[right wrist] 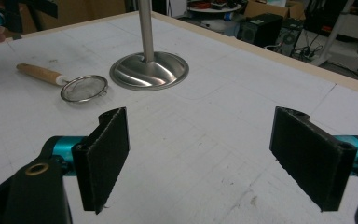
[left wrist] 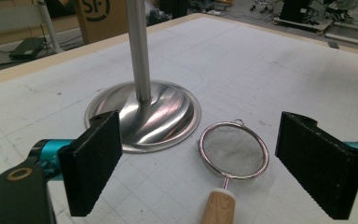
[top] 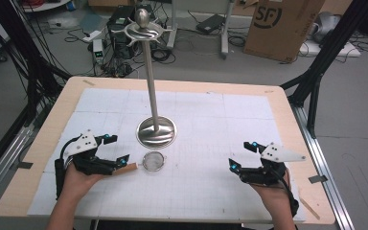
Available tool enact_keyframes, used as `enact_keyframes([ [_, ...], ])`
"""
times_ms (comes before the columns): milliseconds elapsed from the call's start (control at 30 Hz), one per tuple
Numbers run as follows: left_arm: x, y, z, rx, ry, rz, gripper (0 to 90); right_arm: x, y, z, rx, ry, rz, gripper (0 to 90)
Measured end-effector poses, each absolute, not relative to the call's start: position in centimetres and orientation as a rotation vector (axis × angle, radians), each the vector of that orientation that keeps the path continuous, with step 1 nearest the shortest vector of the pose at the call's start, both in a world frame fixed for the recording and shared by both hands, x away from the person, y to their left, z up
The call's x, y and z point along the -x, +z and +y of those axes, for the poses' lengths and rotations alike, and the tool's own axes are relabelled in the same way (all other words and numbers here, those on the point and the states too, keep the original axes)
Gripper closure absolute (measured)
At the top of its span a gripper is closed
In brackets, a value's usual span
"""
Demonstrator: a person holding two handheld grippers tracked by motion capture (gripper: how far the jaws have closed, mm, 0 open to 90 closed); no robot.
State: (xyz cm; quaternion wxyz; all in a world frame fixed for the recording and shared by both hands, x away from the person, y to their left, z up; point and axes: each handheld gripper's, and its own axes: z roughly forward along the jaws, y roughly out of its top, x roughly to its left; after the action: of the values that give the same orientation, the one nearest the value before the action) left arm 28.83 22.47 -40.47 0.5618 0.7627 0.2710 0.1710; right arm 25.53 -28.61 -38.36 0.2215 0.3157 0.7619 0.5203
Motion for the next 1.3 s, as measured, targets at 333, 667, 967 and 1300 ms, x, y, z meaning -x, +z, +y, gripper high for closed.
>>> enact_keyframes([
  [333, -28.8, -40.6, 22.6, -1.804, 0.391, 0.645, 15.5, -25.5, -38.7, -28.6, -0.899, 1.423, 2.101, 19.0],
  [667, -28.8, -40.6, 22.6, -1.806, 0.393, 0.643, 16.0, -25.4, -38.6, -28.7, -0.908, 1.425, 2.091, 19.1],
  [967, -28.9, -40.8, 22.2, -1.834, 0.387, 0.635, 17.1, -25.4, -38.7, -28.7, -0.909, 1.421, 2.091, 19.0],
  [1300, -29.0, -41.4, 21.4, -1.912, 0.394, 0.613, 17.8, -25.3, -38.6, -28.6, -0.911, 1.426, 2.089, 19.0],
])
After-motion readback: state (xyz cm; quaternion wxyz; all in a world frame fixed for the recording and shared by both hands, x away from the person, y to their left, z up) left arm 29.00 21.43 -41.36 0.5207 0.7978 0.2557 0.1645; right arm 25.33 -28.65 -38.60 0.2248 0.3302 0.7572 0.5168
